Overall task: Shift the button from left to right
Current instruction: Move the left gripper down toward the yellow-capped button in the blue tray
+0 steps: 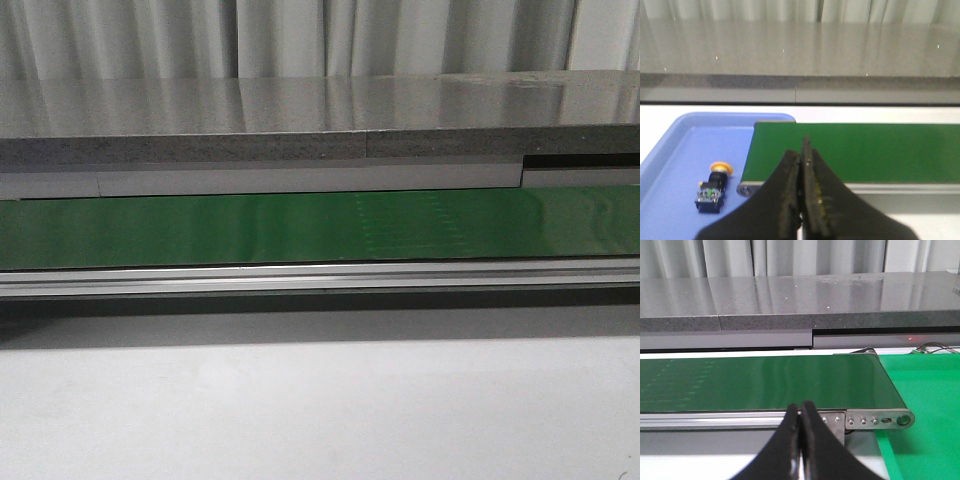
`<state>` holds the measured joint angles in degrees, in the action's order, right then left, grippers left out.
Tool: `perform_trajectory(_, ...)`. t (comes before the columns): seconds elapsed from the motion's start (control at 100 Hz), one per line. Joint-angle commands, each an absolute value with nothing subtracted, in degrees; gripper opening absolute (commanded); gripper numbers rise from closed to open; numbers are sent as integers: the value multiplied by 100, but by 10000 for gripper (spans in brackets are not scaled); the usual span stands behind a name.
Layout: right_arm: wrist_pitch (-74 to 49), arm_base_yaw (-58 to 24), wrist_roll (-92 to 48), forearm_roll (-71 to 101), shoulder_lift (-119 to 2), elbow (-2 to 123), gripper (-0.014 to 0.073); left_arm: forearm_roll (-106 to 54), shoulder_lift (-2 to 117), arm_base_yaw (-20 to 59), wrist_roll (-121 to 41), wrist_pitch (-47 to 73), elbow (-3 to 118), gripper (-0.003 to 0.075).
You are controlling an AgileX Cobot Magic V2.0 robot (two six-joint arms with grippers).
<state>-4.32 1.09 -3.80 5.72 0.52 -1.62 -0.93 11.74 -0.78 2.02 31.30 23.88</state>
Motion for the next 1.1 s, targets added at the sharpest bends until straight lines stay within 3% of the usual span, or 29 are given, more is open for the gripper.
perform_trajectory(0.0,67,103,-390,507,169,-60,-68,-146,1781,-40,258,3607,3101,-21)
perform_trajectory(0.23,67,103,-390,507,169,-60,-68,-371,3006,-40,258,4584,3798,-21)
perform_trajectory(0.69,67,103,-390,507,169,-60,-68,-649,3871,-40,258,4726,3798,-4)
perform_trajectory(0.81,67,103,-390,507,169,-60,-68,-660,3871,-40,258,4760,3798,150)
perform_trajectory(0.98,67,103,-390,507,169,-60,-68,-660,3871,-40,258,4822,3798,568)
perform_trajectory(1.03,67,103,-390,507,169,-60,-68,-660,3871,-40,258,4798,3798,624)
perform_trajectory(1.09,67,103,-390,507,169,-60,-68,-649,3871,-40,258,4736,3798,638)
